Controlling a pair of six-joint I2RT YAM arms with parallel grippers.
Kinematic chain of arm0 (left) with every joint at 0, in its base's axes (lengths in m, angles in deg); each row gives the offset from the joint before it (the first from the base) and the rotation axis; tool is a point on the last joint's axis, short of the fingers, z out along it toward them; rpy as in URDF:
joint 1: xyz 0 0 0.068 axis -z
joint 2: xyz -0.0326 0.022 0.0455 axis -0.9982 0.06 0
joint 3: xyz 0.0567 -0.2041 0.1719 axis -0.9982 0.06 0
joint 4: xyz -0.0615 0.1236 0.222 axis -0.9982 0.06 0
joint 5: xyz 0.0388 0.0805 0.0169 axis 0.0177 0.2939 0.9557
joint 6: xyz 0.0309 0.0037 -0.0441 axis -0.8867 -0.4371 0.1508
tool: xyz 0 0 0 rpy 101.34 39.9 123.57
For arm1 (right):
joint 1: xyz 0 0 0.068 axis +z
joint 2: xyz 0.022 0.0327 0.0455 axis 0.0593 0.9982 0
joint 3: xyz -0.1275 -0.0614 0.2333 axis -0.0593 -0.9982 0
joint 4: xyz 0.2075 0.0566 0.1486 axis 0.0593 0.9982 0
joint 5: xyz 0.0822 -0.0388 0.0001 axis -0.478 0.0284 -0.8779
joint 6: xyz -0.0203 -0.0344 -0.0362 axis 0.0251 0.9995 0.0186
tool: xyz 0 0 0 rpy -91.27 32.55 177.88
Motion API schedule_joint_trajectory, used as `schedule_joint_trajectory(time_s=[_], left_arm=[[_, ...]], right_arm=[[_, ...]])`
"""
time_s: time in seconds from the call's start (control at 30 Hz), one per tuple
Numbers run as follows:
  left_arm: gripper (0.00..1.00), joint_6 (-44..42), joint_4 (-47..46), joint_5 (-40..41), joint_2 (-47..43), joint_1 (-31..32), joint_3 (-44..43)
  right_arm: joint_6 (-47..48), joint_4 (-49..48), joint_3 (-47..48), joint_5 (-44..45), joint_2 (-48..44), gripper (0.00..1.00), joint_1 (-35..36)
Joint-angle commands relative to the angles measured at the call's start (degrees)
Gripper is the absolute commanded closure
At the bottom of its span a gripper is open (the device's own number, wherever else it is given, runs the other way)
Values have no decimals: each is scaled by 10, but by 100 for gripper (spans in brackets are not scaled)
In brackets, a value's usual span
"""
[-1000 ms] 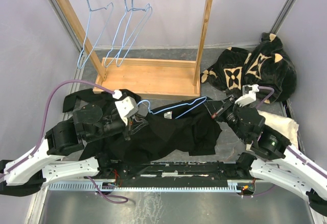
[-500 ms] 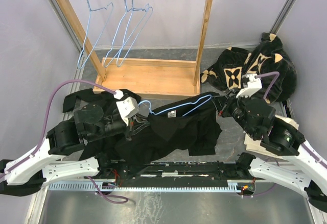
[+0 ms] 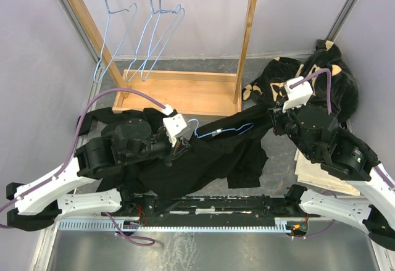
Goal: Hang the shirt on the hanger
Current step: Hang the shirt on the hanger.
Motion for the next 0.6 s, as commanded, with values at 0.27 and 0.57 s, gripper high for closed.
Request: schedule_joint_trajectory(time_s=[0.27, 0.57], left_arm=[[97, 0, -13, 107, 23, 1, -36], [97, -64, -80, 116, 102, 1, -168]], right_arm=[[101, 9, 75, -165, 14, 100, -10], [63, -49, 156, -330, 61, 100, -10]])
